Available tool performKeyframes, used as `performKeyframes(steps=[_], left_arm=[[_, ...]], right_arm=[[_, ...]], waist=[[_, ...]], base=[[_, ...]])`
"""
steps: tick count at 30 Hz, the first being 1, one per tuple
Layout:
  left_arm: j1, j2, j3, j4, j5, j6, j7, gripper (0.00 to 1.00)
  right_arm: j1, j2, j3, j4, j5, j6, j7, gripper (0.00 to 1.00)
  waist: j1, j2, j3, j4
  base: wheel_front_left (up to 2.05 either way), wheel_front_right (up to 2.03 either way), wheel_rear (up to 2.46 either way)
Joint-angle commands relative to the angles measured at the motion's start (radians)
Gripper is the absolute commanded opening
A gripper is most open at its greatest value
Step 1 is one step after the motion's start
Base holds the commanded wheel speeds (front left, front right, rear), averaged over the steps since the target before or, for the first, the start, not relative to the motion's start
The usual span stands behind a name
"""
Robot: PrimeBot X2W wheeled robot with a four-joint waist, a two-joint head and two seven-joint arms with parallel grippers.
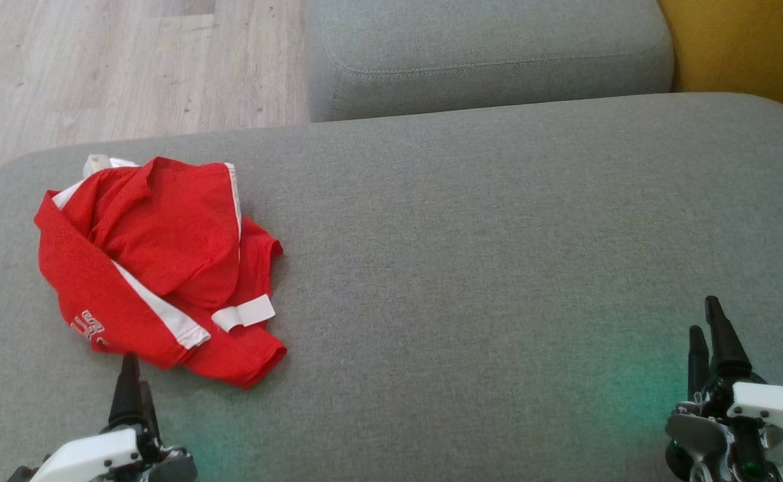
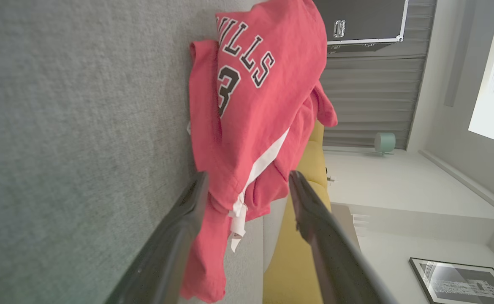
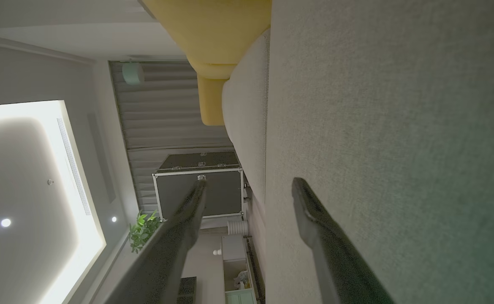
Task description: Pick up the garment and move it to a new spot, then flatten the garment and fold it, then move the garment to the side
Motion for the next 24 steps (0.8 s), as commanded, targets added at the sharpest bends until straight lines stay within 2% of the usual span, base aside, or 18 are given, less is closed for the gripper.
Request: performKeyframes(steps=[1, 13, 24], left_arm=[[-0.036, 0.006, 0.012, -0.038, 0.012, -0.001, -0.007, 1.00], [-0.031, 0.007, 0.050, -0.050, 0.058, -0.002, -0.043, 1.00], [-0.044, 0.008, 0.101, -0.101, 0.208, 0.003, -0.075, 1.00]], right_arm=[[-0.041, -0.005, 0.003, -0.033, -0.013, 0.000, -0.010, 1.00], [-0.052, -0.005, 0.016, -0.053, -0.152, 0.000, -0.045, 1.00], [-0.062, -0.006, 0.033, -0.117, -0.379, 0.000, -0.078, 1.00]], waist=[[0.0000, 0.0000, 0.000, 0.000], [0.0000, 0.0000, -0.003, -0.002], [0.0000, 0.0000, -0.003, -0.007]], base=[[0.00, 0.00, 0.00], [0.00, 0.00, 0.00], [0.00, 0.00, 0.00]])
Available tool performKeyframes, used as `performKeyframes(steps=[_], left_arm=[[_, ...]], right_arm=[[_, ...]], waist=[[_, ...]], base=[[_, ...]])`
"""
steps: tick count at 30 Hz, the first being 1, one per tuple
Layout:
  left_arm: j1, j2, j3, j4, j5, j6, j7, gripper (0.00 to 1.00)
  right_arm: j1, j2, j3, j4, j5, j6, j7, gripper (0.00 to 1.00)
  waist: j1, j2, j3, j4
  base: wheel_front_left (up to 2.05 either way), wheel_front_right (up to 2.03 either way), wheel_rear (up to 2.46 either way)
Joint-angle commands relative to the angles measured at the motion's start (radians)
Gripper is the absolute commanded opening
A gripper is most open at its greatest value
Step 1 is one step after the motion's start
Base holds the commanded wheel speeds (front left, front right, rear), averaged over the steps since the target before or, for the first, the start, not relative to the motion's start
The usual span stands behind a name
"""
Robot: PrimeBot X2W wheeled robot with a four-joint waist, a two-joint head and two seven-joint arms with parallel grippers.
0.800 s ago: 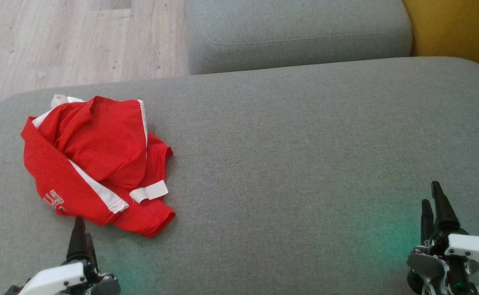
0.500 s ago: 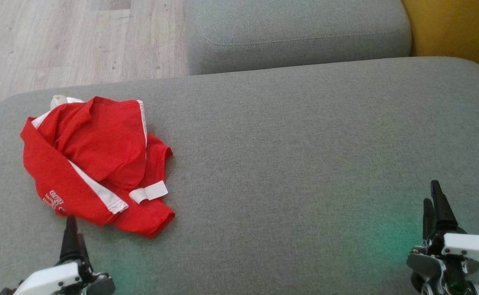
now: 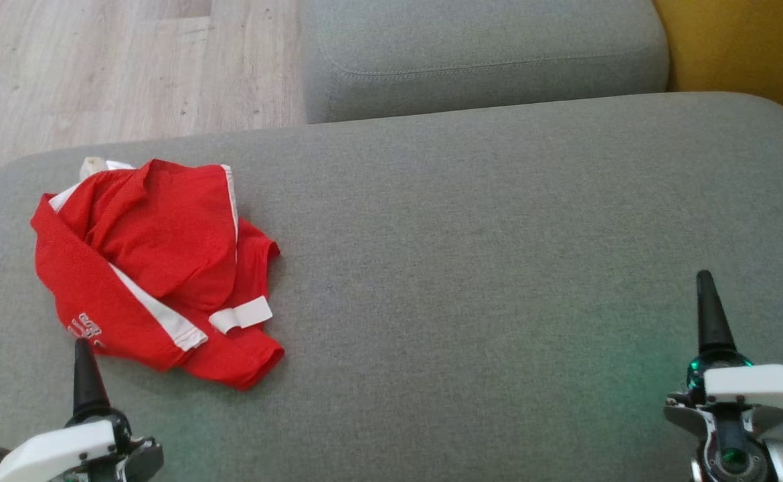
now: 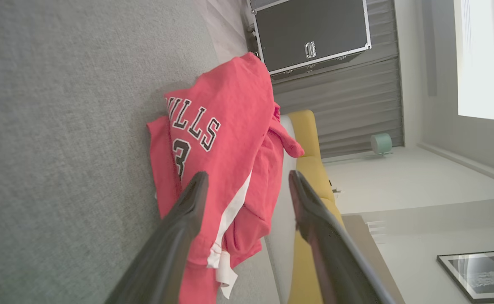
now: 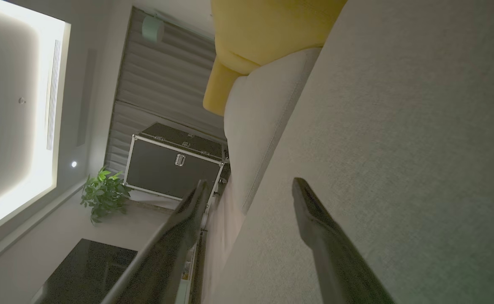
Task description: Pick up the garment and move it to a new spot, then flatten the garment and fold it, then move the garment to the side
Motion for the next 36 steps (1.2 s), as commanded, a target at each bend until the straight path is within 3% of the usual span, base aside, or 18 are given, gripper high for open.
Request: performKeyframes(steps=[1, 12, 36], left_arm=[[-0.043, 0.009, 0.017, -0.049, 0.044, 0.006, -0.014, 1.00], [-0.030, 0.010, -0.037, -0.142, 0.271, 0.039, -0.049, 1.00], [-0.026, 0.015, -0.158, -0.225, 0.703, 0.051, -0.118, 1.00]], right_arm=[[-0.060, -0.006, 0.017, -0.055, -0.061, 0.000, -0.013, 1.00], [-0.067, -0.006, 0.062, -0.111, -0.322, 0.000, -0.048, 1.00], [-0.083, -0.008, 0.141, -0.147, -0.696, 0.000, -0.116, 1.00]], waist=[[0.0000, -0.0001, 0.001, -0.001], [0.0000, -0.0001, 0.006, -0.004], [0.0000, -0.0001, 0.021, -0.027]], base=[[0.00, 0.00, 0.00], [0.00, 0.00, 0.00], [0.00, 0.00, 0.00]])
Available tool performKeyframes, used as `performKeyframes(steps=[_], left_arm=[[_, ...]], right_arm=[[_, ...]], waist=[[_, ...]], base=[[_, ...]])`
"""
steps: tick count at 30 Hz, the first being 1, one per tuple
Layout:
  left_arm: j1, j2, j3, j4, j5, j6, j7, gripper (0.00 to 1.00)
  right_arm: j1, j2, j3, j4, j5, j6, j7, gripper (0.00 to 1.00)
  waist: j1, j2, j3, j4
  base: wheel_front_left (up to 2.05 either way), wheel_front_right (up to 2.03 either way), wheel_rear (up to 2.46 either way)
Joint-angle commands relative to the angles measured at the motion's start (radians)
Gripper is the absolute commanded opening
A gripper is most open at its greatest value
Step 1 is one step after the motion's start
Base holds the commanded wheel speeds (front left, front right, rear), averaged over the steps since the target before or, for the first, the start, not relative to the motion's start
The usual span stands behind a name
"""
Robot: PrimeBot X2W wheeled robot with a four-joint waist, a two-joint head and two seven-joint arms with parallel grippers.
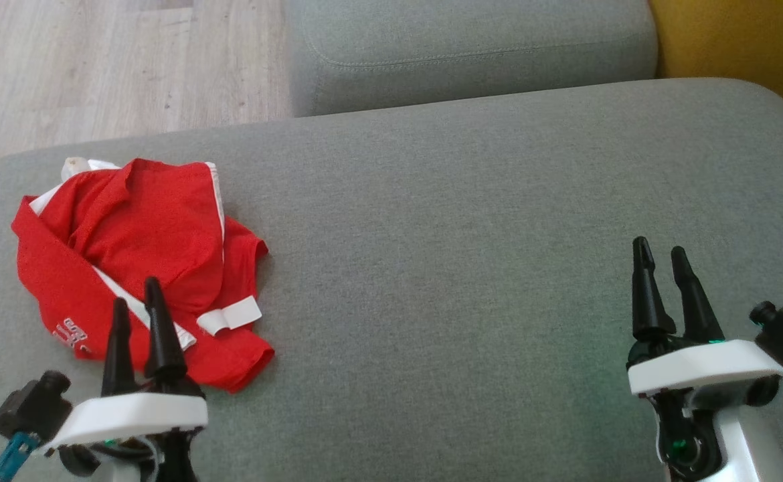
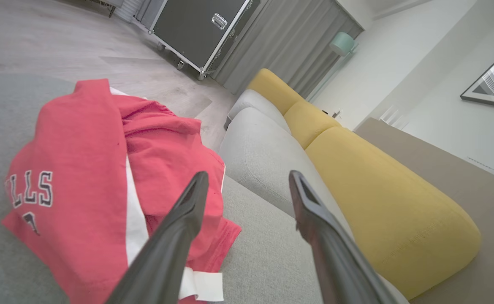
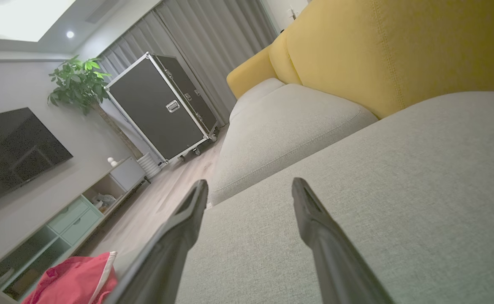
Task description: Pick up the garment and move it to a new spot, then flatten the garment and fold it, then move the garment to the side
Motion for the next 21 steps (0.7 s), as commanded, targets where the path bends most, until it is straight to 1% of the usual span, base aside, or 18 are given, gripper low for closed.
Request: performKeyframes(steps=[1, 10, 13, 15, 21], left_arm=[[-0.030, 0.014, 0.005, -0.047, 0.039, 0.003, -0.012, 1.00], [-0.029, 0.032, -0.029, -0.064, 0.170, 0.017, -0.038, 1.00], [-0.030, 0.030, -0.040, -0.070, 0.180, 0.006, -0.047, 1.00], [-0.030, 0.035, -0.046, -0.072, 0.208, 0.003, -0.053, 1.00], [-0.030, 0.049, -0.064, -0.080, 0.311, 0.021, -0.071, 1.00]], right_arm=[[-0.061, -0.007, 0.021, -0.043, -0.042, 0.000, -0.013, 1.00], [-0.067, -0.007, 0.031, -0.049, -0.181, 0.000, -0.040, 1.00], [-0.068, -0.008, 0.027, -0.055, -0.202, 0.000, -0.048, 1.00], [-0.069, -0.008, 0.028, -0.055, -0.222, -0.001, -0.054, 1.00], [-0.073, -0.008, 0.042, -0.051, -0.311, -0.001, -0.072, 1.00]], waist=[[-0.0001, -0.0001, 0.001, -0.002], [-0.0001, -0.0001, 0.006, -0.011], [-0.0001, -0.0001, 0.007, -0.012], [-0.0001, -0.0001, 0.007, -0.012], [-0.0001, -0.0001, 0.007, -0.013]], base=[[0.00, 0.00, 0.00], [0.00, 0.00, 0.00], [0.00, 0.00, 0.00], [0.00, 0.00, 0.00], [0.00, 0.00, 0.00]])
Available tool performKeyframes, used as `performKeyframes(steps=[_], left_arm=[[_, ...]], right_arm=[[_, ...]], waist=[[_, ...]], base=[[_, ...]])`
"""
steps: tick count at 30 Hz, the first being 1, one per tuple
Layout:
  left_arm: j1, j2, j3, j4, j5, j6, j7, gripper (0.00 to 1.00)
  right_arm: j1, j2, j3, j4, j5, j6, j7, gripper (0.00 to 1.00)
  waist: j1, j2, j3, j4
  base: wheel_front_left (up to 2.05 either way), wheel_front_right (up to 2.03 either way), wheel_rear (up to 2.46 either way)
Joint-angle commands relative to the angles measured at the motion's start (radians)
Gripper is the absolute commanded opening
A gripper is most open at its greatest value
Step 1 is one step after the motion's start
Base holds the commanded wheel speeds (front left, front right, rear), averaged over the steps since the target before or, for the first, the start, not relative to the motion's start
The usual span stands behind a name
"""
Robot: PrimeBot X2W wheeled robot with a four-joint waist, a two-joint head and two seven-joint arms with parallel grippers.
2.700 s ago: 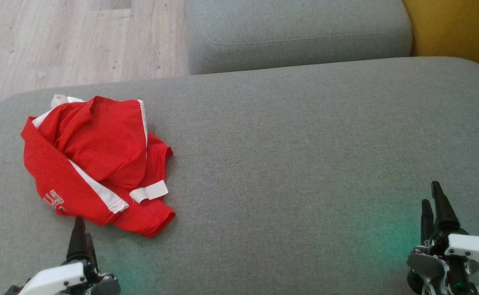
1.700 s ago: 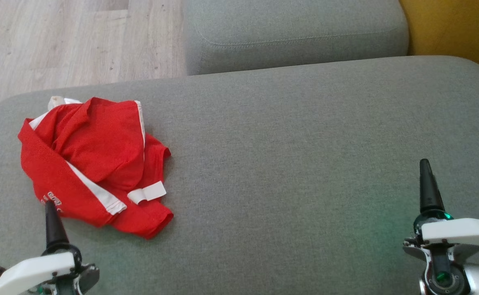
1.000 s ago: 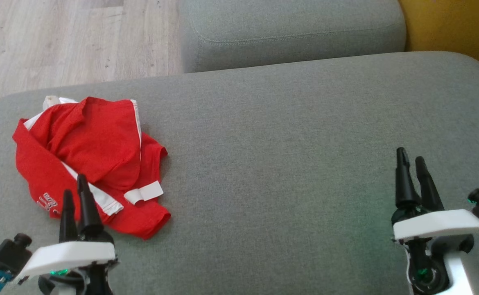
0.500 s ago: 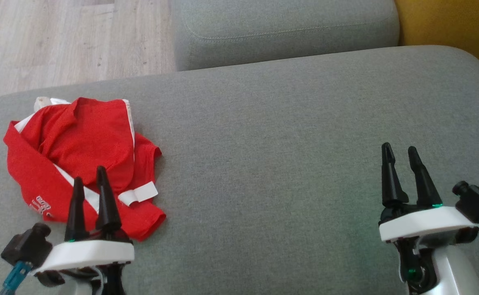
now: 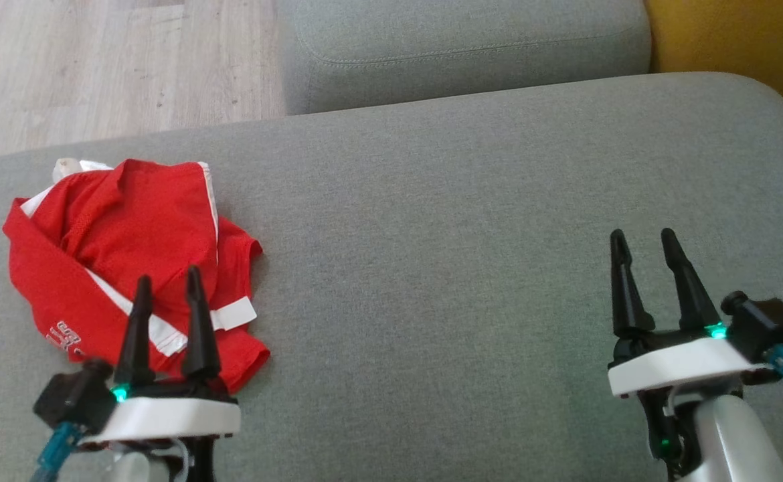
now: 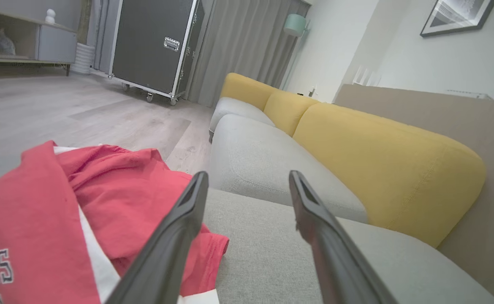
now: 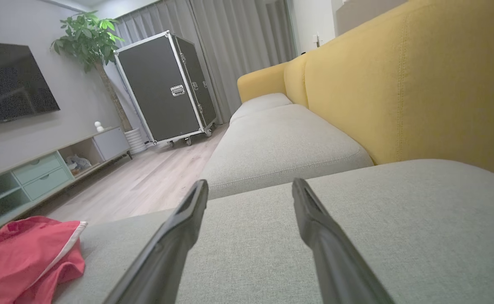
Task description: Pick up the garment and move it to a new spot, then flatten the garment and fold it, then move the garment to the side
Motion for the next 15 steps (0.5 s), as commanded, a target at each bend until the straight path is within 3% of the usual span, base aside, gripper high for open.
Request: performKeyframes(steps=[1, 15], left_arm=[[-0.030, 0.021, 0.012, -0.044, 0.046, 0.012, -0.014, 1.00], [-0.036, 0.090, -0.081, 0.013, 0.282, 0.112, -0.053, 1.00]], right_arm=[[-0.056, -0.008, 0.023, -0.038, -0.045, -0.001, -0.017, 1.00], [-0.075, -0.008, 0.066, -0.038, -0.296, -0.001, -0.055, 1.00]], waist=[[-0.0001, -0.0001, 0.000, -0.001], [-0.0001, -0.0001, 0.000, -0.011]], base=[[0.00, 0.00, 0.00], [0.00, 0.00, 0.00]])
